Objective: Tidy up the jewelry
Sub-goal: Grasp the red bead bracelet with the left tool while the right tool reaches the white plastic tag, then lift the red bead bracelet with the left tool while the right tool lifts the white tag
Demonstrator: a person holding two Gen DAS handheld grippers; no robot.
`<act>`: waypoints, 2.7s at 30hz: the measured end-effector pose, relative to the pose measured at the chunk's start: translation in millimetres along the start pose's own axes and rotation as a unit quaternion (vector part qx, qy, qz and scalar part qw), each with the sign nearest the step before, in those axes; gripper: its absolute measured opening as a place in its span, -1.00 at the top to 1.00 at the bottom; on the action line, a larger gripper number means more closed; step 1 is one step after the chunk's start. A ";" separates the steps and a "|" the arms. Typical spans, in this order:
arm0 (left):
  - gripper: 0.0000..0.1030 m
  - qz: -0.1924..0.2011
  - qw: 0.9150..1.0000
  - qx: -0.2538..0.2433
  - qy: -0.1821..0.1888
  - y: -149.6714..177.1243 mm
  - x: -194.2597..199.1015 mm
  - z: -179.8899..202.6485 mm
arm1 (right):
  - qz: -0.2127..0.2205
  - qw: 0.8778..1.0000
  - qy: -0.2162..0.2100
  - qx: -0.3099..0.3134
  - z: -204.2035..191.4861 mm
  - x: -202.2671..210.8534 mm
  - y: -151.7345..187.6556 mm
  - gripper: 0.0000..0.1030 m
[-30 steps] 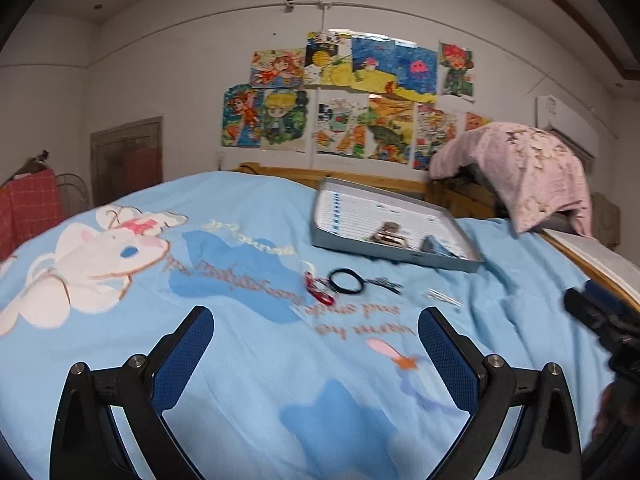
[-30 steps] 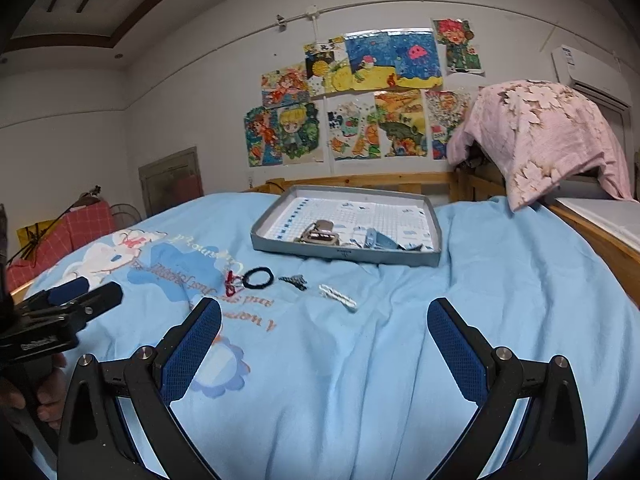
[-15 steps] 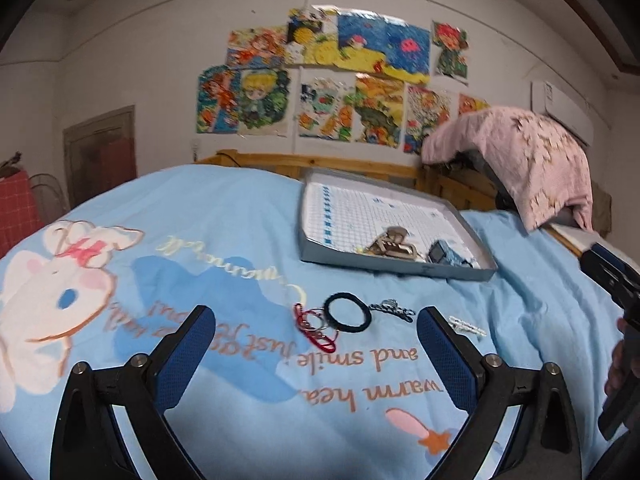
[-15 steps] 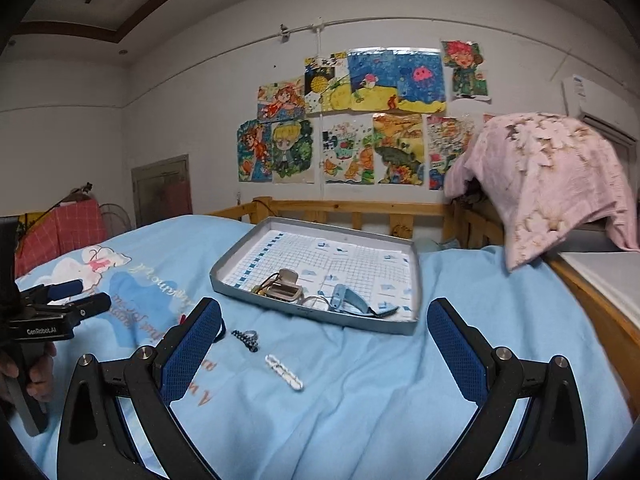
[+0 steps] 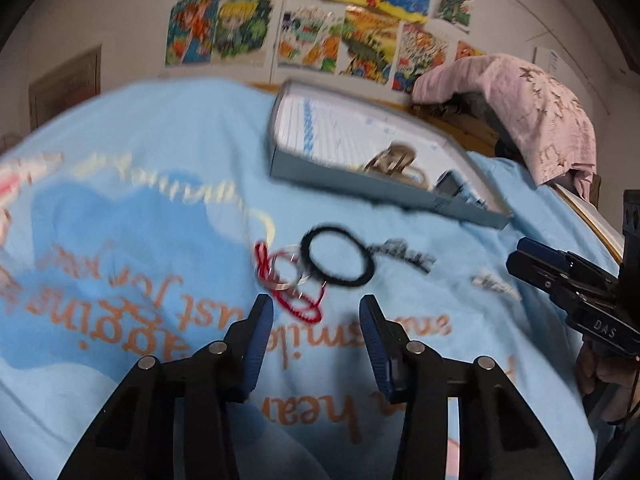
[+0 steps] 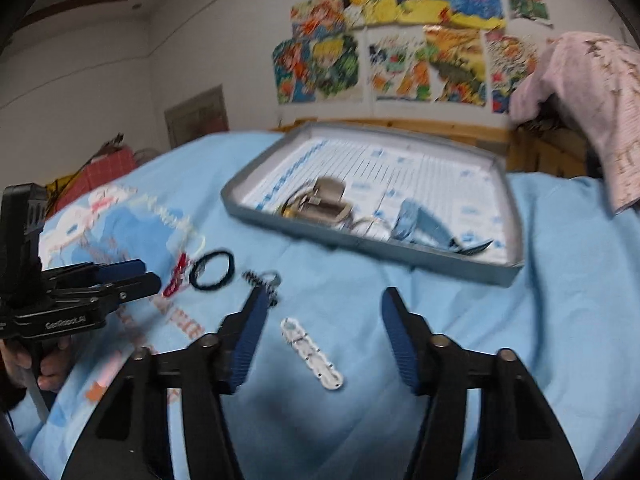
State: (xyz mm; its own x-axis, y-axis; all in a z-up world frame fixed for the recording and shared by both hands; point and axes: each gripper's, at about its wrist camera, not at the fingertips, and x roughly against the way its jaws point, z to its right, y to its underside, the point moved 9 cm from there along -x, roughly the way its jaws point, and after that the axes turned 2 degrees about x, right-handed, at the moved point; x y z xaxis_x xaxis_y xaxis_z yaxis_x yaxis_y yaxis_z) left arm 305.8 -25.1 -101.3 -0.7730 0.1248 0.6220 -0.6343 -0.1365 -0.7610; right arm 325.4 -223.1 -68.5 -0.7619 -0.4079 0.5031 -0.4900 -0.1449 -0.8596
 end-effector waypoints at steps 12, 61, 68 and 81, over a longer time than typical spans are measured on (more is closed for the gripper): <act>0.73 -0.040 0.999 0.028 -0.006 11.8 -30.1 -14.3 | -0.053 0.998 -0.024 0.004 -11.5 -24.4 24.1 0.23; 0.89 -0.212 0.972 -0.018 -0.104 71.7 87.4 -24.1 | -0.074 0.995 -0.074 -0.002 -49.3 22.2 31.6 0.79; 0.88 -0.171 0.970 -0.032 -0.171 55.9 93.9 -53.4 | -0.061 0.996 -0.068 -0.007 -46.7 25.6 27.8 0.79; 0.89 -0.065 0.968 -0.111 -0.216 -20.9 101.4 -20.8 | -0.037 0.998 -0.053 -0.016 -38.4 28.9 19.2 0.79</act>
State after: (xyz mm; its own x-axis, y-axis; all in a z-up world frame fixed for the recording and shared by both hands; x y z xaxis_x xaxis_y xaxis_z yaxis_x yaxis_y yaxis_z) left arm 240.9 10.9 -26.2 -0.6495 -0.3033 0.6972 -0.7455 0.0737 -0.6624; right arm 277.8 -203.0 -67.1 -0.6740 -0.4910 0.5520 -0.5586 -0.1502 -0.8157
